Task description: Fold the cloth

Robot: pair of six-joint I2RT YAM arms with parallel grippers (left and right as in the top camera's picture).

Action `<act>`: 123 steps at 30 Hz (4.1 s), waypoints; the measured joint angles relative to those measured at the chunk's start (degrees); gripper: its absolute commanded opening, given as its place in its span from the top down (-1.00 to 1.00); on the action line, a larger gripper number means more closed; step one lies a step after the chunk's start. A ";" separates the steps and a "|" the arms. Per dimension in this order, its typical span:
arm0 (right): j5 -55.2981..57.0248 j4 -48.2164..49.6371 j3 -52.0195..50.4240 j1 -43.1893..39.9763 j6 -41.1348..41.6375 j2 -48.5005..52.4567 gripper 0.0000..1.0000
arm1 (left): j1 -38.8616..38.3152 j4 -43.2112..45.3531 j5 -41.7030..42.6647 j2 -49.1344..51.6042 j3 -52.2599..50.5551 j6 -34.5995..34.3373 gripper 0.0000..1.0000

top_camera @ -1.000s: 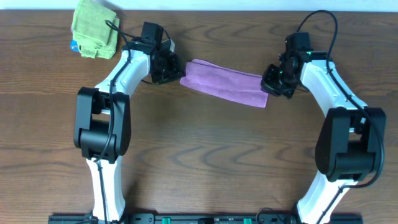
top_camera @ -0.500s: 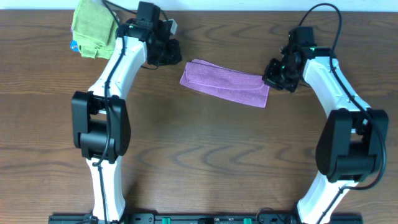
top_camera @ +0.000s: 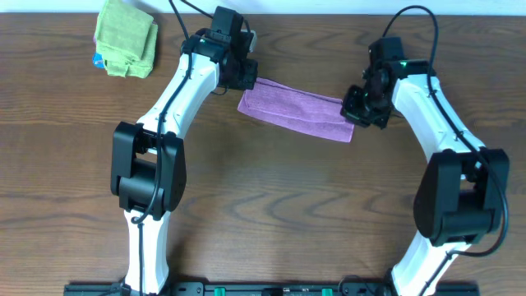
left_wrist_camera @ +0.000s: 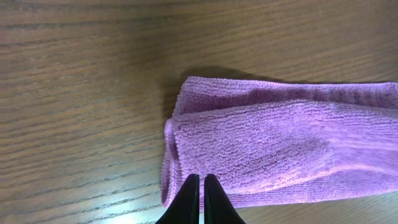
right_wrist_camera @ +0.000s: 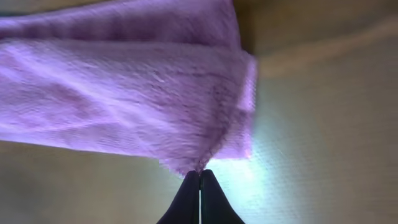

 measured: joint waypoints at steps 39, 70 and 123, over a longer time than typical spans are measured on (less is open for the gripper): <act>6.64 5.40 0.22 0.50 -1.49 0.00 0.97 | -1.64 0.17 -0.66 2.89 -0.37 3.41 0.88; 8.35 10.47 0.81 3.17 -2.43 10.82 0.97 | -3.61 -3.08 -3.43 5.90 -6.21 4.00 0.88; -39.69 17.90 -10.16 -15.30 -24.63 1.79 -0.82 | -4.72 -4.28 -6.45 5.01 -6.97 -4.83 0.88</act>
